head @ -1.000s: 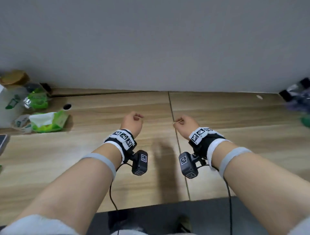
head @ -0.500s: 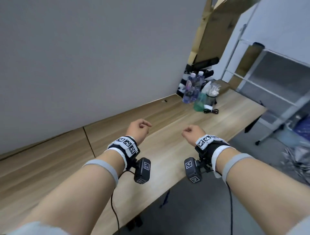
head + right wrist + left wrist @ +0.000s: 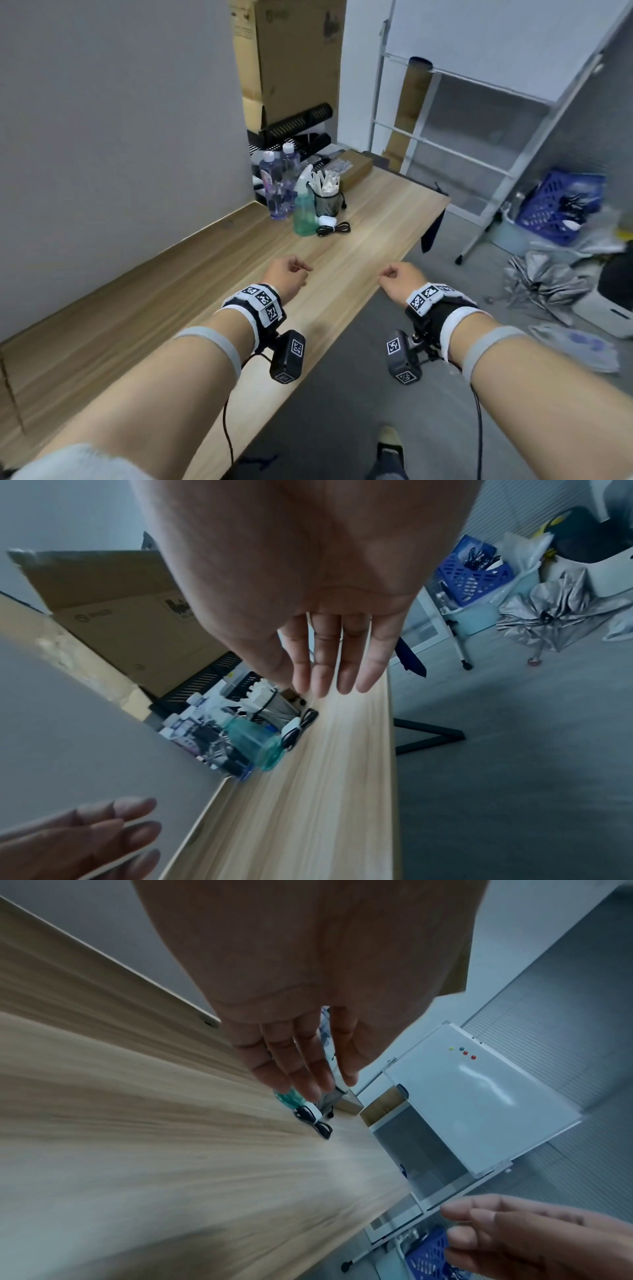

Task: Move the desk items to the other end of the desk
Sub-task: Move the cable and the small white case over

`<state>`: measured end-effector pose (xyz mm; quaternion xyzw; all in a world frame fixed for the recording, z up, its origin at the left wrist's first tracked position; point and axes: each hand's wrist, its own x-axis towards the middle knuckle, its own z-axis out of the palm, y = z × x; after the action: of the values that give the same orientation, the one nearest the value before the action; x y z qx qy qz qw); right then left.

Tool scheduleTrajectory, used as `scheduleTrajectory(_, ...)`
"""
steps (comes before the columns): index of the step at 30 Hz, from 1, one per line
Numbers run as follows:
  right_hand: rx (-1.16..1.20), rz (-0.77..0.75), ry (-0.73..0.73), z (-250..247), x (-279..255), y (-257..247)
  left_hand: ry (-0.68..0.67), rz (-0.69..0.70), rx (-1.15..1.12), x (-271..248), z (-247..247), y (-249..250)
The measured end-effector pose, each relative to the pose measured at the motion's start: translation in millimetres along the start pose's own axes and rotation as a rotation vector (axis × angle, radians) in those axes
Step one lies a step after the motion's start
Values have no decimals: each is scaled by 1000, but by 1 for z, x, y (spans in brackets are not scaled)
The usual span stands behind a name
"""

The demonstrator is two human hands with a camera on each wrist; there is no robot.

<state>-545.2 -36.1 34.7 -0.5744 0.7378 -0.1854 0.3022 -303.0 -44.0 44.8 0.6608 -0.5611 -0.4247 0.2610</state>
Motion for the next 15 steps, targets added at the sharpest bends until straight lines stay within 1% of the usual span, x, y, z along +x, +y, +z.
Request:
scheduleTrajectory(3,-47,14,-57,-23,50,32,-15,-65,14,40,46,24)
scheduleTrajectory(5,-139,1,-156,-40,84,43,-26,-110,1,62,72,39)
scheduleTrajectory(7,-206,-13,-232,-53,118,44,-22,-152,10,81,87,48)
scheduleTrajectory(10,-249,-54,-282,-58,162,30,-1,-225,40,106,91,49)
scheduleTrajectory(15,-298,-155,-409,-35,222,1,50,-282,10,159,85,38)
